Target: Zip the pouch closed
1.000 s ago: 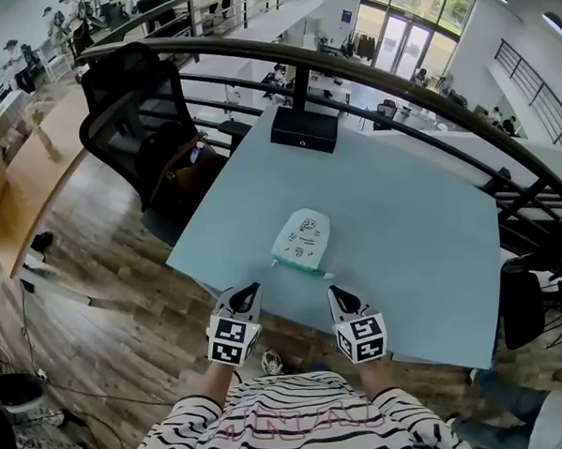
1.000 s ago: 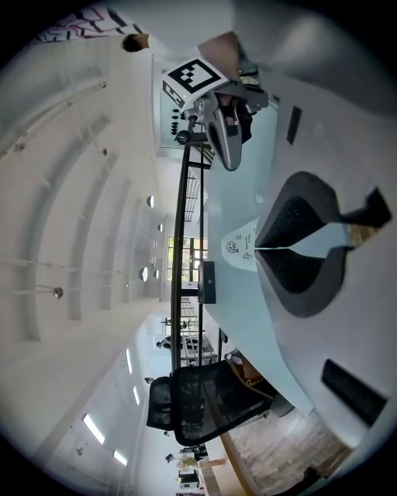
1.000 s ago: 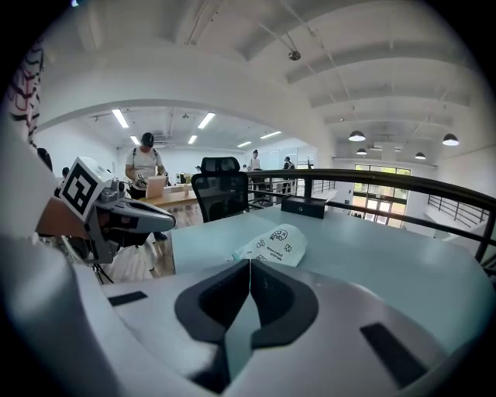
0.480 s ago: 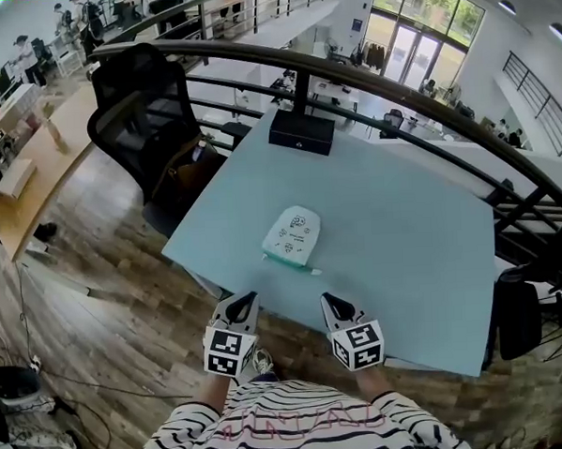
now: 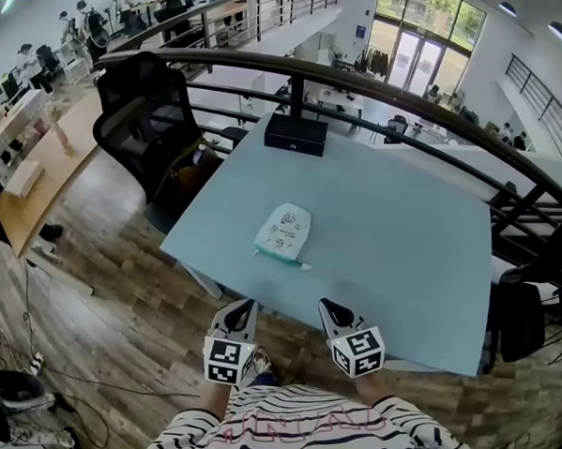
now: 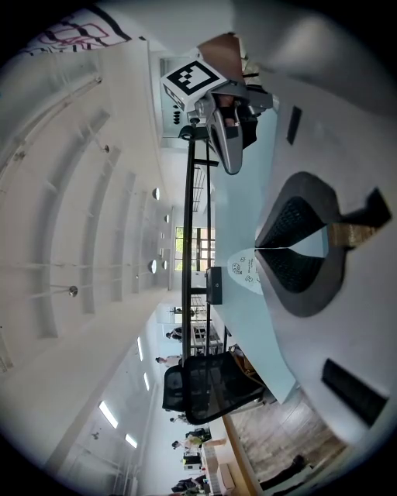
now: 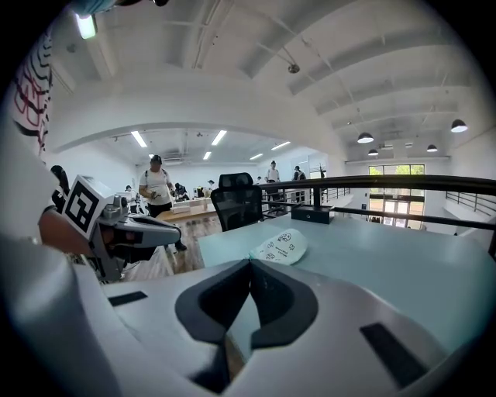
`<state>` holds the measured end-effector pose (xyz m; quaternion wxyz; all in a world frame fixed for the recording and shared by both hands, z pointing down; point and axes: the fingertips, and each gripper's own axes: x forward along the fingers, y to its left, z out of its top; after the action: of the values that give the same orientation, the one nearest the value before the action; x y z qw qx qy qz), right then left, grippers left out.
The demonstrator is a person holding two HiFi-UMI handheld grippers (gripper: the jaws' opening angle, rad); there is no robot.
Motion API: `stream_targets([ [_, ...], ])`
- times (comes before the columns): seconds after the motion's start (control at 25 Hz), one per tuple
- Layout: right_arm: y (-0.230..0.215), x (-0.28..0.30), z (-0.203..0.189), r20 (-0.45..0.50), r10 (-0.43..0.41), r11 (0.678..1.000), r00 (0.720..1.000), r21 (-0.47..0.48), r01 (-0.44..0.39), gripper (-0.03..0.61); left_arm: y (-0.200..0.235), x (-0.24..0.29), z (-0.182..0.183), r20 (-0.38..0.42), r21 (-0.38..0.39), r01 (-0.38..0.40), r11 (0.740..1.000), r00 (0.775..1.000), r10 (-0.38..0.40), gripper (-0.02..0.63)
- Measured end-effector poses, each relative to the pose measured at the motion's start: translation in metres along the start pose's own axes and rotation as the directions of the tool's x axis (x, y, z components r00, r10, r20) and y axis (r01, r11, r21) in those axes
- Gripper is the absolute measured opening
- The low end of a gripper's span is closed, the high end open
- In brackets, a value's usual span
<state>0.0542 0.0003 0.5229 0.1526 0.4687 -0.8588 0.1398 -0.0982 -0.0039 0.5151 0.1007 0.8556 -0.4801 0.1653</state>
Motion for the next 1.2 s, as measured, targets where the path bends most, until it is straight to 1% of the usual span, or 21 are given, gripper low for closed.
stream_targets([
  [0.32, 0.001, -0.029, -0.005, 0.019, 0.031, 1.0, 0.999, 0.0, -0.031, 0.028, -0.03, -0.018, -0.002, 0.016, -0.004, -0.036, 0.999, 0.999, 0.036, 0.026],
  [0.52, 0.002, -0.042, -0.012, 0.016, 0.053, 0.999, 0.998, 0.0, -0.053, 0.028, -0.044, -0.024, -0.01, 0.006, -0.023, -0.054, 0.998, 0.999, 0.054, 0.026],
  [0.64, 0.002, -0.047, -0.017, 0.011, 0.063, 0.998, 0.998, 0.0, -0.063, 0.028, -0.052, -0.027, -0.014, 0.0, -0.021, -0.062, 0.998, 0.998, 0.062, 0.026],
  [1.0, 0.003, -0.054, -0.025, 0.005, 0.078, 0.997, 0.997, -0.02, -0.078, 0.028, -0.062, -0.035, -0.015, 0.026, -0.02, -0.086, 0.996, 0.996, 0.086, 0.025],
  [1.2, 0.003, -0.057, -0.026, 0.001, 0.083, 0.996, 0.997, -0.026, -0.083, 0.028, -0.067, -0.038, -0.013, 0.028, -0.024, -0.091, 0.996, 0.995, 0.092, 0.025],
])
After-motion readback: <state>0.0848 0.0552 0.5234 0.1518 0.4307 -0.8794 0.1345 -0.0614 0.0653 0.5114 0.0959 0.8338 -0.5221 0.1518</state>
